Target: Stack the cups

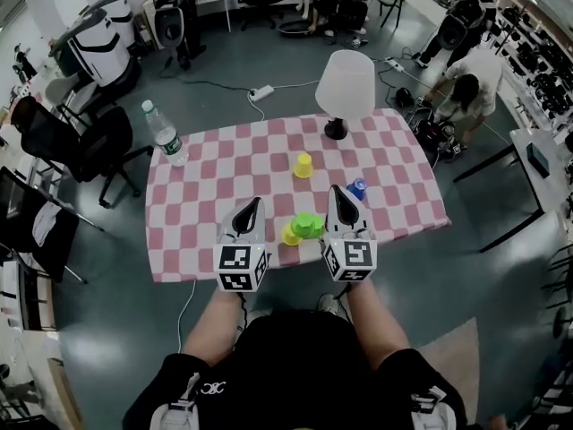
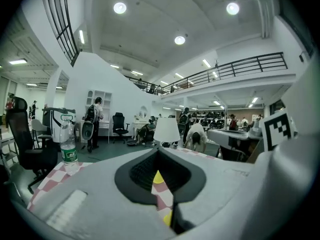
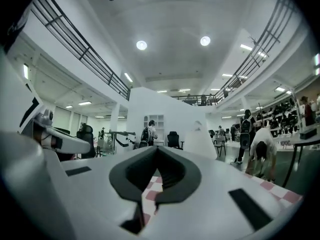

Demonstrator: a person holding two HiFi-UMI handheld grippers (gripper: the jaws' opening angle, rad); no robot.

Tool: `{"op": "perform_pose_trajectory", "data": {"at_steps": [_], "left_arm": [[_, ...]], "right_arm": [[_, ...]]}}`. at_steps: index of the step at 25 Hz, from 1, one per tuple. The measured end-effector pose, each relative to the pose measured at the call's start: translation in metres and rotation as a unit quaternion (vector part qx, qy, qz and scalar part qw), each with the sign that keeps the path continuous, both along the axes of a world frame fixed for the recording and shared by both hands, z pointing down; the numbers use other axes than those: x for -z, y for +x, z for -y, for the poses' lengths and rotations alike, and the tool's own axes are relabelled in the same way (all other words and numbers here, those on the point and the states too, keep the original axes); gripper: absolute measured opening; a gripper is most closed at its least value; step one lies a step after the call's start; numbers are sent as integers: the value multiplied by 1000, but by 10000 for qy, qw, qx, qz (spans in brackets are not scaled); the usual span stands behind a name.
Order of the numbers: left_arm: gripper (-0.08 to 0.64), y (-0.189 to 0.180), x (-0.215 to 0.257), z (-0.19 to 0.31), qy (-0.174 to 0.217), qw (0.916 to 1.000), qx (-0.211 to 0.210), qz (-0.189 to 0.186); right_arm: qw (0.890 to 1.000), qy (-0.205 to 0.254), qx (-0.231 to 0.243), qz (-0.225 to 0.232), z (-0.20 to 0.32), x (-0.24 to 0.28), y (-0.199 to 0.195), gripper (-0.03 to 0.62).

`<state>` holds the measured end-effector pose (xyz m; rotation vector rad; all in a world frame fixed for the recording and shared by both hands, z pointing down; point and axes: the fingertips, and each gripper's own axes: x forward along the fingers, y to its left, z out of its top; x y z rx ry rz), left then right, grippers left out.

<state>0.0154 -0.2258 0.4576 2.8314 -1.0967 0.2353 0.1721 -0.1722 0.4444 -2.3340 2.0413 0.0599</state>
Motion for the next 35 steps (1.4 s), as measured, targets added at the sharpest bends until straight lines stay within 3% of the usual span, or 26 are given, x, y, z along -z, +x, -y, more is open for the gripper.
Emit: {"op": "perform_pose_trajectory", "data": {"at_steps": [7, 14, 19, 24, 26, 28, 29, 30, 31, 35], "left_arm": [[14, -8, 18, 0, 222, 9997, 6, -94], [14, -5, 12, 5, 16, 9999, -86, -55], [15, 18, 14, 0, 23, 10000, -44, -4], [15, 38, 19, 4, 164, 9996, 234, 72], [14, 42, 19, 6, 172, 9992, 361, 70], [15, 45, 19, 8, 163, 9987, 477, 75], [15, 46, 18, 9, 149, 9984, 540, 87], [15, 47, 16, 9, 129, 9980, 614, 104], [15, 47, 14, 10, 108, 9974, 698, 123], [15, 43, 7, 11, 46, 9936, 1108, 201]], "right_arm": [[9999, -23, -105, -107, -2, 9, -5, 3], [9997, -34, -193, -164, -7, 10, 4, 3], [9989, -250, 125, -389, -3, 8, 28, 3], [9892, -666, 854, -985, 21, 5, 55, 3], [9785, -918, 1254, -1357, 32, 1, 64, 3], [9608, -1235, 1753, -1754, 42, -7, 71, 9], [9492, -1420, 2035, -1933, 48, -12, 74, 83], [9364, -1605, 2298, -2111, 54, -18, 76, 233], [9236, -1765, 2514, -2294, 60, -24, 79, 310], [8714, -2230, 3275, -2894, 87, -45, 82, 336]]}}
